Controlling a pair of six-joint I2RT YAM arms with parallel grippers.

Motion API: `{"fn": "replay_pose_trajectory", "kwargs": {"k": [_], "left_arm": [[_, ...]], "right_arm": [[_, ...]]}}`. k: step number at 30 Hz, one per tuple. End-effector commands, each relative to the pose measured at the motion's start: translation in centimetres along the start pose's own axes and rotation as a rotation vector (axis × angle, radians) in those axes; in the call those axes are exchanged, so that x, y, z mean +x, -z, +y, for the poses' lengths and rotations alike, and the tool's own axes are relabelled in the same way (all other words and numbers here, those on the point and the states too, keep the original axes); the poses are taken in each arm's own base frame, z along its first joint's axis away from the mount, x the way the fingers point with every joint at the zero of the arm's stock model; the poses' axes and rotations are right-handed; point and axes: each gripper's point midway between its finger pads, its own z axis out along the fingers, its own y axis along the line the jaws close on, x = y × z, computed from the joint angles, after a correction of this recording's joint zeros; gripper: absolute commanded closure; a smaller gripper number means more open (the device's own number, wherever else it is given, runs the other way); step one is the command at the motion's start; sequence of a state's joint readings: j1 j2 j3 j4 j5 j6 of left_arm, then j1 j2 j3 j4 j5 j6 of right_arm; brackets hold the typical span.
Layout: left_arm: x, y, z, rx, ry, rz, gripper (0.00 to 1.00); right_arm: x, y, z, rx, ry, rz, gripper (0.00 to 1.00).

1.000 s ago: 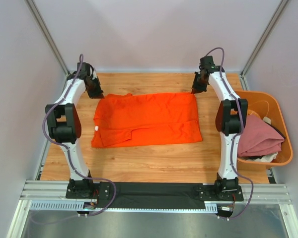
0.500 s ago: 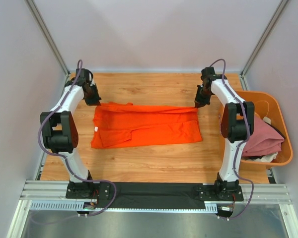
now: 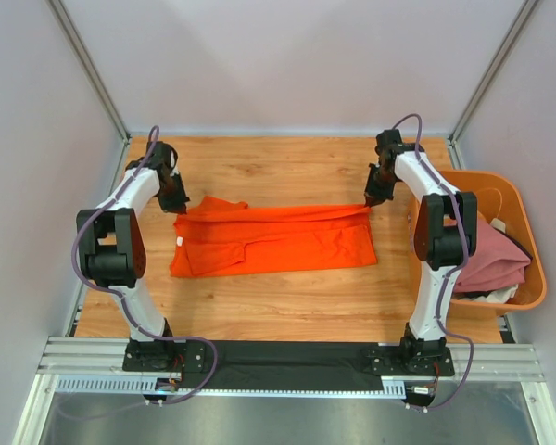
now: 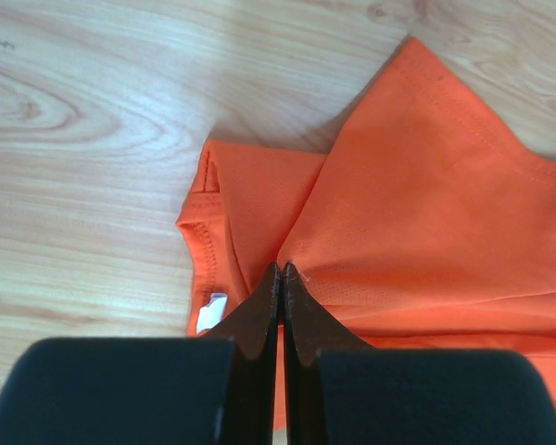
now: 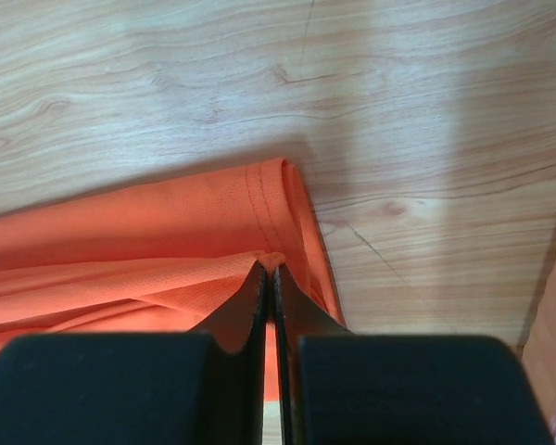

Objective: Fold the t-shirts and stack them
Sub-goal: Fold the tshirt

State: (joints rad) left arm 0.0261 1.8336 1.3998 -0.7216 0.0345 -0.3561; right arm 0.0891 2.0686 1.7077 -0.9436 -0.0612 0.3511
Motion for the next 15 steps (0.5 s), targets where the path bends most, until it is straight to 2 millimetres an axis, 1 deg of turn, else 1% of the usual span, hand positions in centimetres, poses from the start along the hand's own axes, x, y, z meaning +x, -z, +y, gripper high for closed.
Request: {"fn": "replay_pose_trajectory", "kwargs": {"k": [1,2,3,4,5,6,7,8,9,10,11,12,13,14,15], "left_arm": [[-0.3,0.8,0.4,-0.022,0.009,-0.028,1.0],[0.0,0.8,0.5,-0.027,0.009,-0.019,1.0],[0.2,0.7,0.6,-0.029,0.01,-0.013,1.0],[0.4,0.7,0.6,-0.03,0.008,-0.011,1.0],[0.8,0.7,0.8,-0.032,0.011,-0.003,0.96],[0.8,1.4,0.7,-0.028,0.01,-0.017,0.88],[0.9,1.7,0.6,-0.025,0.019,-0.023,0.71],[1.6,2.0,0.9,-0.03,0.029,-0.015,0.63],[1.4,3.4,0.7,-0.017,0.036,-0.047,0.56],[1.4,4.1,1.3,-0.046,0.058,-0.071,0.53],[2.0,4.5,2.0,-0.079,0.071,-0.08,0.49],[1.4,6.0,1.9,-0.068,0.081,-0.136,0.42],[1.1,6.5,1.6,-0.049,0.08,-0.164,0.4],[0.3,6.9,0.8,0.003,0.071,-0.204,0.39],[-0.5,7.3,0.0,0.04,0.061,-0.235,0.37]], "right_arm": [[-0.3,-0.2,-0.8,0.034,-0.009,-0.026,1.0],[-0.1,-0.2,-1.0,0.038,-0.007,-0.021,0.99],[0.1,0.0,-1.1,0.042,-0.006,-0.019,0.97],[0.6,-0.1,-1.4,0.053,-0.011,-0.006,0.92],[1.1,0.7,-1.5,0.059,-0.018,0.006,0.79],[1.5,1.1,-1.6,0.062,-0.026,0.015,0.72],[2.0,1.7,-1.6,0.051,-0.037,0.017,0.67],[2.8,1.9,-1.7,0.049,-0.048,0.028,0.6],[2.7,3.3,-1.4,0.031,-0.052,-0.005,0.57],[2.6,3.7,-1.4,0.024,-0.056,-0.019,0.53],[2.2,4.2,-1.1,0.01,-0.058,-0.047,0.47],[1.5,4.7,-0.6,-0.01,-0.059,-0.075,0.45],[0.9,5.1,0.1,-0.045,-0.055,-0.096,0.4],[-0.2,5.1,0.9,-0.079,-0.049,-0.129,0.35],[-1.2,4.9,2.0,-0.117,-0.047,-0.128,0.34]]}}
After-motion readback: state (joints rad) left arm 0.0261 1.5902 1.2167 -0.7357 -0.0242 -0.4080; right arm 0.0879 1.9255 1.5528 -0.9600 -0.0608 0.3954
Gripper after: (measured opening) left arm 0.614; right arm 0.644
